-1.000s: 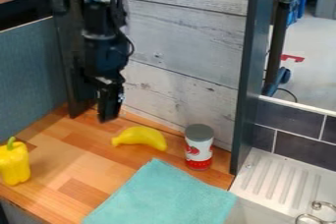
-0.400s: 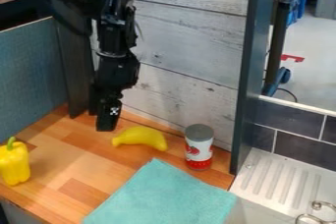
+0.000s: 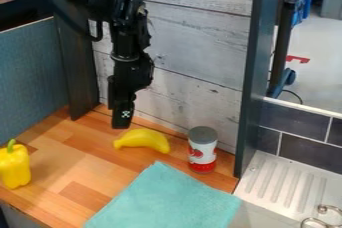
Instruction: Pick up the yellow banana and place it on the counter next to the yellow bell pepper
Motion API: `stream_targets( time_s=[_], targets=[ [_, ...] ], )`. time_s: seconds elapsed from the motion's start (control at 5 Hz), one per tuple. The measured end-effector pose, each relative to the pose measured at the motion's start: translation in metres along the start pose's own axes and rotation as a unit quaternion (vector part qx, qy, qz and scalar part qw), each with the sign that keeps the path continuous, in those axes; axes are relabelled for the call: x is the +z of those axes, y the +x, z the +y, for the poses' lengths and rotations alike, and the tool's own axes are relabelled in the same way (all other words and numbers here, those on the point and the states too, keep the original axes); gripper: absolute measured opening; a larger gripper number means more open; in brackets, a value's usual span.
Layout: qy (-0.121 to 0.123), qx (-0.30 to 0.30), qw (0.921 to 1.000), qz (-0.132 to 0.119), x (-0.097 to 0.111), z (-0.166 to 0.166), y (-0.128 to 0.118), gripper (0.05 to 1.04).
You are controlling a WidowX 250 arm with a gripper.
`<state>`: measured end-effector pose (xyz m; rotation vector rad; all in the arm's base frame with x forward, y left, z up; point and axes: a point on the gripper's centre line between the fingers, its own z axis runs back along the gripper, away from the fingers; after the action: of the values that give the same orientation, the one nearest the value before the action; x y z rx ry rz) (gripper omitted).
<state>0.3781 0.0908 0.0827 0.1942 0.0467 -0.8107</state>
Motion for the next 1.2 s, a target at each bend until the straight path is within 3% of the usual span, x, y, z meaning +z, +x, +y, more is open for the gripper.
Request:
stream_targets(
  time_s=[0.2, 0.4, 0.6, 0.8, 1.2],
  targets=[
    [0.016, 0.001, 0.9990, -0.042, -0.006, 0.002, 0.013, 1.003],
    [-0.022, -0.014, 0.9992, -0.031, -0.032, -0.003, 0.021, 1.003],
    [-0.039, -0.024, 0.9974, -0.055, -0.043, -0.003, 0.033, 1.003],
    [-0.054, -0.029, 0.9965, -0.057, -0.053, -0.003, 0.038, 1.003],
    [-0.057, -0.017, 0.9961, -0.065, -0.057, 0.002, 0.035, 0.957]
  ],
)
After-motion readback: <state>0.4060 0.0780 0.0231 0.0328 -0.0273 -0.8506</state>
